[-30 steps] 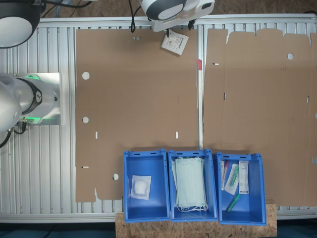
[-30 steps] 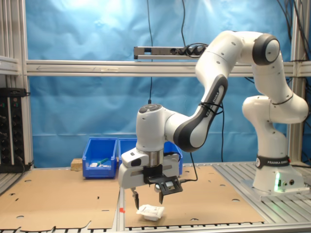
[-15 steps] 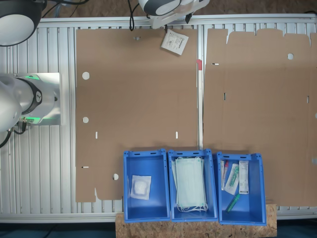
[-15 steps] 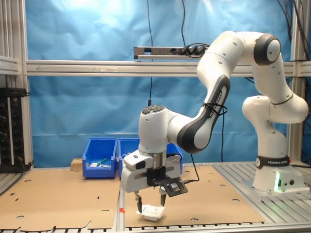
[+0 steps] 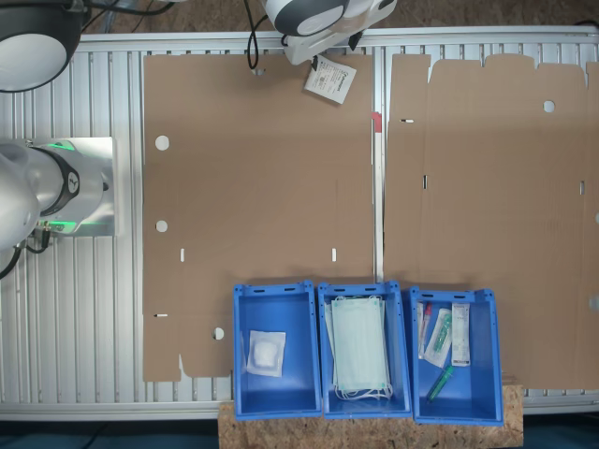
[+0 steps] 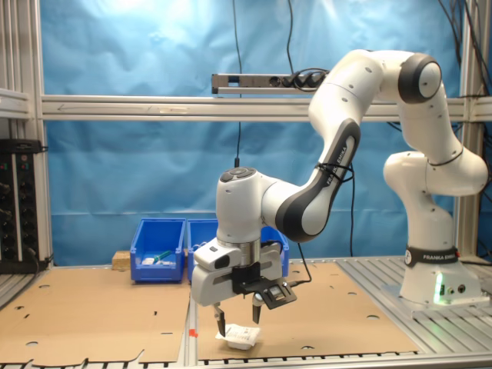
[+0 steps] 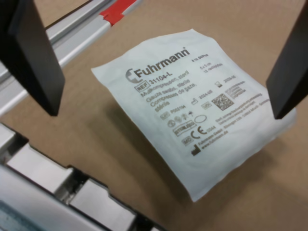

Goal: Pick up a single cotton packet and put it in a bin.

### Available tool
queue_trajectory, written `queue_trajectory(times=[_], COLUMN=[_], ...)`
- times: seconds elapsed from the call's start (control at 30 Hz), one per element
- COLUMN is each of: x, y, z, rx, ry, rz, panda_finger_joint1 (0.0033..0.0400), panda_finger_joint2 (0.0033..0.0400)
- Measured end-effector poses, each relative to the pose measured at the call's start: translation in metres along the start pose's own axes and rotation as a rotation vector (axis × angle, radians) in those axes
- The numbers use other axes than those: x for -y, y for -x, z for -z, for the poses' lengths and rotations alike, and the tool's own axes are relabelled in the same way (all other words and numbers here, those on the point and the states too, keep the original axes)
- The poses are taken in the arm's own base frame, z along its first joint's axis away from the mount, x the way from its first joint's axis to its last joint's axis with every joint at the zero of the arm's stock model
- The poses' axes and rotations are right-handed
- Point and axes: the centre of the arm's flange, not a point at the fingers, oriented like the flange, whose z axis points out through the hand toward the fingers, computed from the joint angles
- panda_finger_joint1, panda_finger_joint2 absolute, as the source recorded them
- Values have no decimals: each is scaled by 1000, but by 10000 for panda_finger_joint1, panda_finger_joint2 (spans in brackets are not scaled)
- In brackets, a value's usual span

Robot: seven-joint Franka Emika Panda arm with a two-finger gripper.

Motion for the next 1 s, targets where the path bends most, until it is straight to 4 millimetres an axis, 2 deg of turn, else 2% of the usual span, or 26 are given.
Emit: queue_trajectory(times=[0.53,1.0], x=[17,20], y=[12,17], z=[-13,-15], rx=[40,47], ry=[-60,-80], rz=[99,182], panda_finger_joint1=[400,400], panda_finger_joint2=[400,400])
